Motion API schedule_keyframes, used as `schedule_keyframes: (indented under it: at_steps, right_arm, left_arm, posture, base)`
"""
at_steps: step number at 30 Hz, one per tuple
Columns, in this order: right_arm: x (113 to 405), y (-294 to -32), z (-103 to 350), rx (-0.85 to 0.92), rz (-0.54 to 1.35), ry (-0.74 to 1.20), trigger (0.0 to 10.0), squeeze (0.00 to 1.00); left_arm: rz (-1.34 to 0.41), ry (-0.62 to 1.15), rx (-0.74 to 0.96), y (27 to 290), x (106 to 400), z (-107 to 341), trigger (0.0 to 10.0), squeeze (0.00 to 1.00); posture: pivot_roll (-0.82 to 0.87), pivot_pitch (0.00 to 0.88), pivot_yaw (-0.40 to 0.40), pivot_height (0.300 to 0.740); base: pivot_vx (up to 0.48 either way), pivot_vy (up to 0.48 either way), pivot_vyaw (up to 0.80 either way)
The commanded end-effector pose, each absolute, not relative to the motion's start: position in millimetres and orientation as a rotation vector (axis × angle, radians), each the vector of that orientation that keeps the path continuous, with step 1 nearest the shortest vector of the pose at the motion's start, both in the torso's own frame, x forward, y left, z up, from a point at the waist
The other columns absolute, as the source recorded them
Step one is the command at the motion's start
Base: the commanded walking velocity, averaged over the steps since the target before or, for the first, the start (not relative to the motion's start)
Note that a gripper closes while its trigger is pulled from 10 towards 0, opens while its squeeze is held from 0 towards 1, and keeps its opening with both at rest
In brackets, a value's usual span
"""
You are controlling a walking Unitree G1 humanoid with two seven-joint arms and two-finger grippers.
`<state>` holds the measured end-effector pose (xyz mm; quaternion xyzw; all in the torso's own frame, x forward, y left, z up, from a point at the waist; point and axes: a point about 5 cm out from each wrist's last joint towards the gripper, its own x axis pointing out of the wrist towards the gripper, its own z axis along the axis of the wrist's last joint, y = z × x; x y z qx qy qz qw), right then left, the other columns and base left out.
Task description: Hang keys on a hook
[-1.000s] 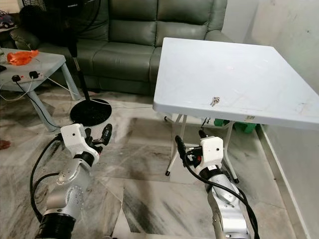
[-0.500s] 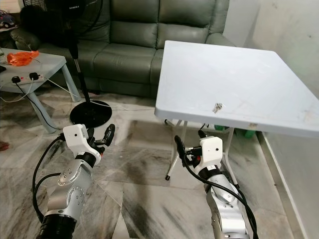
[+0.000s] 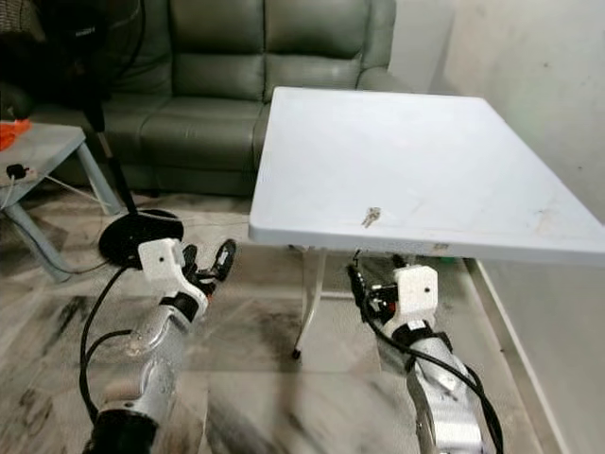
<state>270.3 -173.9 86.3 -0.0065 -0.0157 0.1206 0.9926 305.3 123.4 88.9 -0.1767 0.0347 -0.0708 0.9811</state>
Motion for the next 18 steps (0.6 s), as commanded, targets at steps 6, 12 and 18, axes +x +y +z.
schedule_keyframes:
  at_steps: [6,12,18]
  right_arm:
    - [274.1,-165.4,91.0,-0.007,0.271,-0.047,10.0,0.0]
    - [273.7,-165.6,90.7,-0.006,0.272,-0.044,10.0,0.0]
    - [273.7,-165.8,89.5,-0.004,0.271,-0.033,10.0,0.0]
  left_arm:
    - [-0.111,0.061,-0.35,132.7,304.9,89.8,10.0,0.0]
    - [-0.105,0.062,-0.35,132.4,303.9,89.5,10.0,0.0]
    - [-0.089,0.075,-0.343,129.1,301.8,89.2,10.0,0.0]
  posture:
    - [0.01,0.0,-0.063,0.74]
    - [0.01,0.0,-0.063,0.74]
    - [0.02,0.0,-0.065,0.74]
  base:
    - [0.401,0.0,0.0]
    - [0.393,0.0,0.0]
    - [0.107,0.0,0.0]
